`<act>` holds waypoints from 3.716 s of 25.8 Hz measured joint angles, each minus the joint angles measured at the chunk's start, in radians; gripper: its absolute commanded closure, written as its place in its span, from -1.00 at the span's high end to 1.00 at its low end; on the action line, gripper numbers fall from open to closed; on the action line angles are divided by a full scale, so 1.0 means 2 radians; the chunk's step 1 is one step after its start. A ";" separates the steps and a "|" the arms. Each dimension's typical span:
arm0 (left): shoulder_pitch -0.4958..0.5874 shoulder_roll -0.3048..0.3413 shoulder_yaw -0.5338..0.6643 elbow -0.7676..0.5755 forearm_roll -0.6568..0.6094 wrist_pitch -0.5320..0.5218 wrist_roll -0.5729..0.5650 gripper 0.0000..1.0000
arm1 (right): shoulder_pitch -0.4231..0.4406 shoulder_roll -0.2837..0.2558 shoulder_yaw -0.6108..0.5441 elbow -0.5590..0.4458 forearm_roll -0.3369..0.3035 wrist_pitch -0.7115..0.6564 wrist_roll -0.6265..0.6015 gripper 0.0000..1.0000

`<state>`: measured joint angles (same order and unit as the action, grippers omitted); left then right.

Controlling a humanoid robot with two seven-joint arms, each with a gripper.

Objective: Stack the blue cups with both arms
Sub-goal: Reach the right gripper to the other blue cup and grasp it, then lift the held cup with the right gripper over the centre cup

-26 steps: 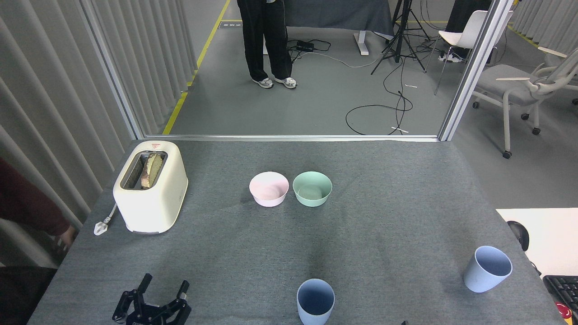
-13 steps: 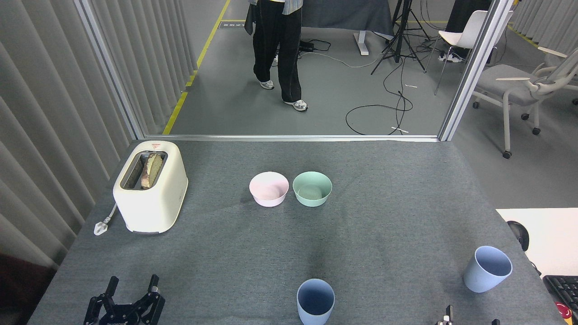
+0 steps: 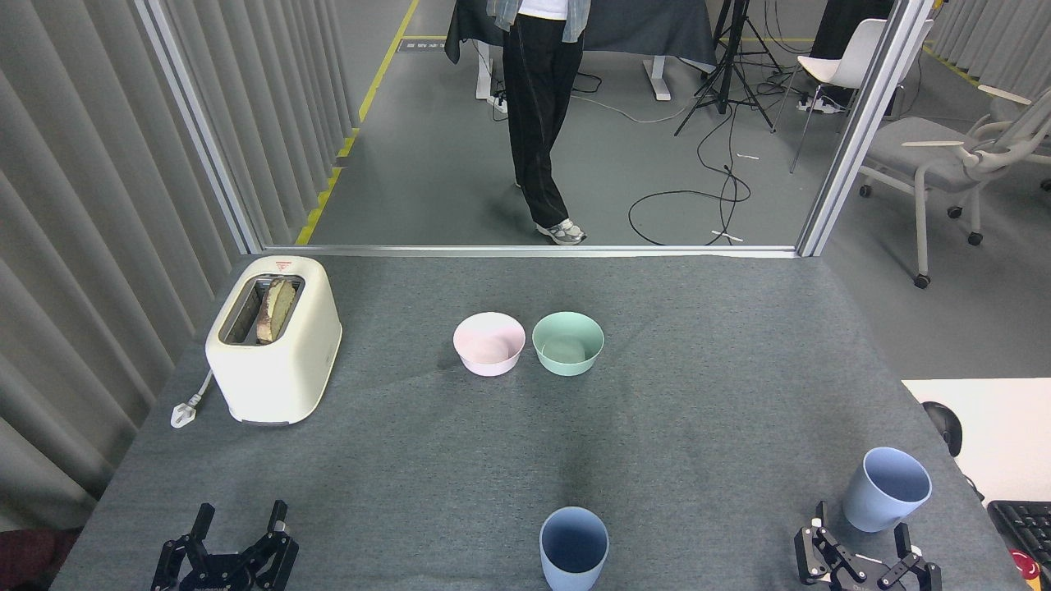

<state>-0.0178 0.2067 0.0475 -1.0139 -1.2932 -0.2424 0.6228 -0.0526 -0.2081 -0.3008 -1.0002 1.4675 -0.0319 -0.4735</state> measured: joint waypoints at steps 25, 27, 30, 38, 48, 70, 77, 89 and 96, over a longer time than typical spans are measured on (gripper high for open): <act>-0.001 0.007 0.000 0.010 -0.001 -0.010 0.001 1.00 | -0.044 -0.028 -0.001 0.057 -0.005 -0.008 0.000 1.00; -0.001 0.007 -0.001 0.010 -0.001 -0.010 0.001 1.00 | -0.050 -0.030 -0.002 0.064 -0.005 -0.009 0.000 1.00; 0.000 0.007 -0.001 0.010 -0.001 -0.011 0.001 1.00 | -0.057 -0.032 -0.002 0.074 -0.005 -0.010 0.000 1.00; 0.001 0.007 -0.001 0.010 -0.002 -0.012 0.001 1.00 | -0.069 -0.042 -0.003 0.090 -0.007 -0.011 -0.001 1.00; 0.001 0.006 -0.001 0.010 -0.002 -0.012 0.002 1.00 | -0.084 -0.062 -0.003 0.120 -0.010 -0.010 0.001 1.00; -0.003 0.007 -0.002 0.015 -0.002 -0.011 0.002 1.00 | -0.123 -0.068 0.004 0.170 -0.009 -0.004 0.006 -0.40; 0.000 0.006 -0.002 0.015 -0.002 -0.011 0.005 1.00 | -0.030 -0.038 0.043 -0.033 -0.011 -0.080 0.001 -0.47; 0.003 0.002 -0.002 0.015 -0.002 -0.009 0.006 1.00 | 0.103 0.067 0.162 -0.327 0.029 -0.237 0.064 -0.59; 0.004 0.003 -0.002 0.013 -0.002 -0.008 0.006 1.00 | 0.129 0.105 0.209 -0.330 0.094 -0.217 0.087 -0.59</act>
<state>-0.0094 0.2128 0.0441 -0.9885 -1.2964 -0.2594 0.6347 0.2052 0.0013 0.1173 -1.6594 1.6550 -0.4656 -0.2991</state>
